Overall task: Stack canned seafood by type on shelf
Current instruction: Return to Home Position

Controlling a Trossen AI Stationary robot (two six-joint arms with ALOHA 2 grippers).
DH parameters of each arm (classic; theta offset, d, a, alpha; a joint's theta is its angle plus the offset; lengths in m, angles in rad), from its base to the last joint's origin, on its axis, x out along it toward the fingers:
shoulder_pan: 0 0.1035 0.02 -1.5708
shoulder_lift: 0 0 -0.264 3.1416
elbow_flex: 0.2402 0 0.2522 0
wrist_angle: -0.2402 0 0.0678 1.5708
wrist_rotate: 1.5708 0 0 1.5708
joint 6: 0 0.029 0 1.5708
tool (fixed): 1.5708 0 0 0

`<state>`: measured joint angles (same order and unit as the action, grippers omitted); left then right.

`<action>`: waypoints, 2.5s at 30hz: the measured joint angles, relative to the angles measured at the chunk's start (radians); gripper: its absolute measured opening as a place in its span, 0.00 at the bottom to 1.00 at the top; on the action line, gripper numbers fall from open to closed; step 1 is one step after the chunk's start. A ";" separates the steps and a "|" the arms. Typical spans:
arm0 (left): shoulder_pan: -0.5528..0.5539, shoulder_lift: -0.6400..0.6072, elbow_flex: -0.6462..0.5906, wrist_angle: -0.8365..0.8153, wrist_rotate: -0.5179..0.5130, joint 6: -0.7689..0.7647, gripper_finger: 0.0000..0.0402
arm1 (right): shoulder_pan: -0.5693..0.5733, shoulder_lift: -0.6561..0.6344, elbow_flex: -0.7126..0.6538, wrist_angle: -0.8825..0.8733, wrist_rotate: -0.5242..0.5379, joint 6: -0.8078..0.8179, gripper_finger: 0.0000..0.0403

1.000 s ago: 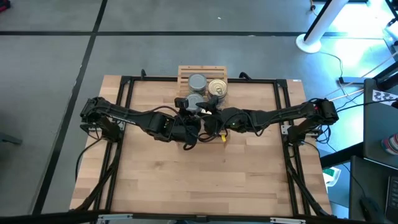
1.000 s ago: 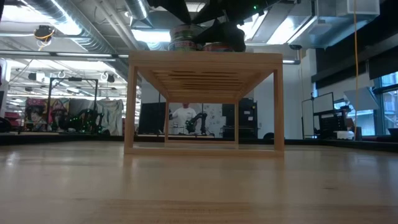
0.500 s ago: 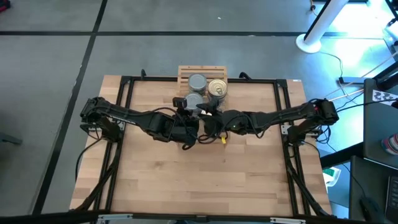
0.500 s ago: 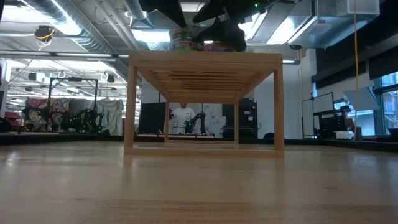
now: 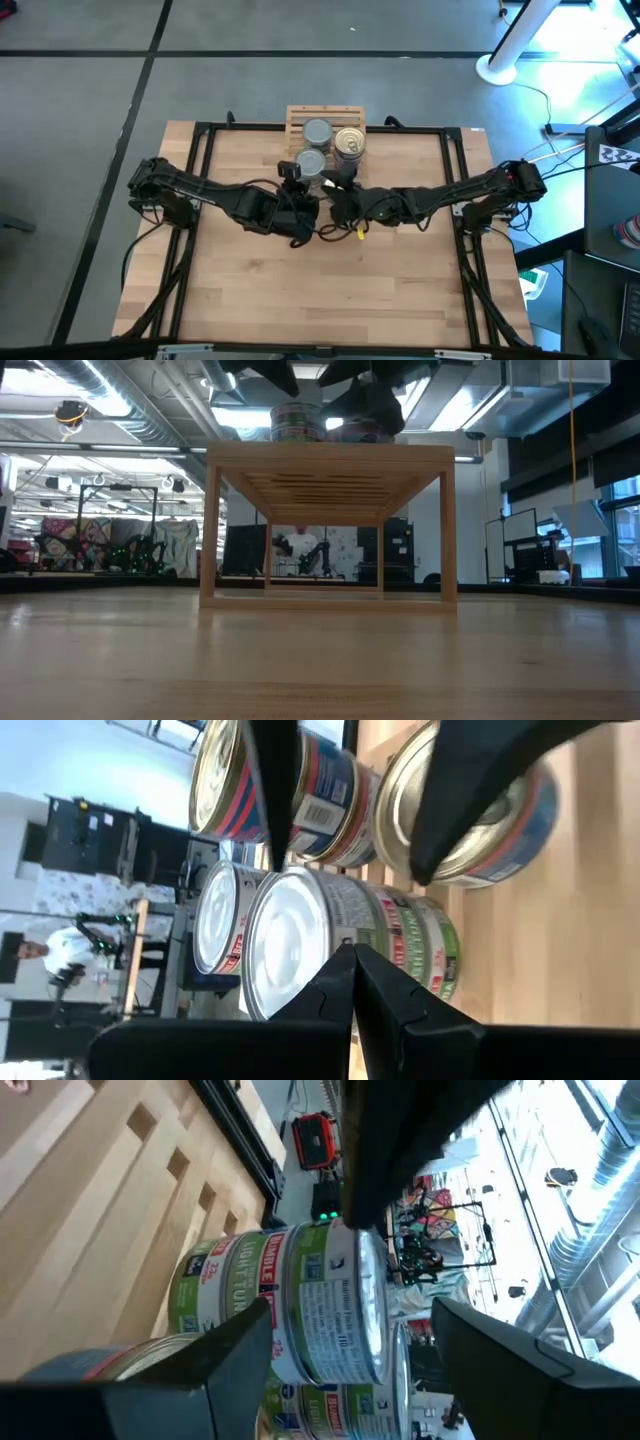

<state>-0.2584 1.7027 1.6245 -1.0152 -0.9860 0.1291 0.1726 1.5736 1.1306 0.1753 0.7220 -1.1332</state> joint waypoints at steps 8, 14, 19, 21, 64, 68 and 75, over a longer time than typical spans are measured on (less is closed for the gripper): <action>-0.081 -0.016 0.058 -0.039 -0.034 0.001 0.01 | 0.006 -0.114 0.000 -0.015 0.001 0.084 0.67; -0.143 -0.157 0.064 -0.101 -0.033 -0.126 0.01 | 0.055 -0.272 0.000 -0.156 0.026 0.218 0.67; -0.212 -0.316 0.065 -0.273 -0.023 -0.387 0.01 | 0.147 -0.430 0.001 -0.335 0.100 0.387 0.67; -0.235 -0.373 0.065 -0.345 -0.021 -0.526 0.01 | 0.188 -0.492 0.001 -0.416 0.130 0.476 0.67; 0.120 -1.202 -1.172 0.995 0.596 -0.150 0.01 | 0.152 -1.301 -0.699 -0.403 -0.311 1.183 0.67; 0.189 -1.242 -1.282 1.072 0.654 -0.181 0.01 | 0.052 -1.298 -0.776 -0.309 -0.428 1.208 0.67; 0.296 -1.250 -1.418 1.226 0.741 -0.209 0.01 | -0.151 -1.299 -0.863 -0.292 -0.721 1.344 0.67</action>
<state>0.0373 0.4524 0.2060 0.2110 -0.2451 -0.0795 0.0220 0.2746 0.2675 -0.1169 0.0012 0.2106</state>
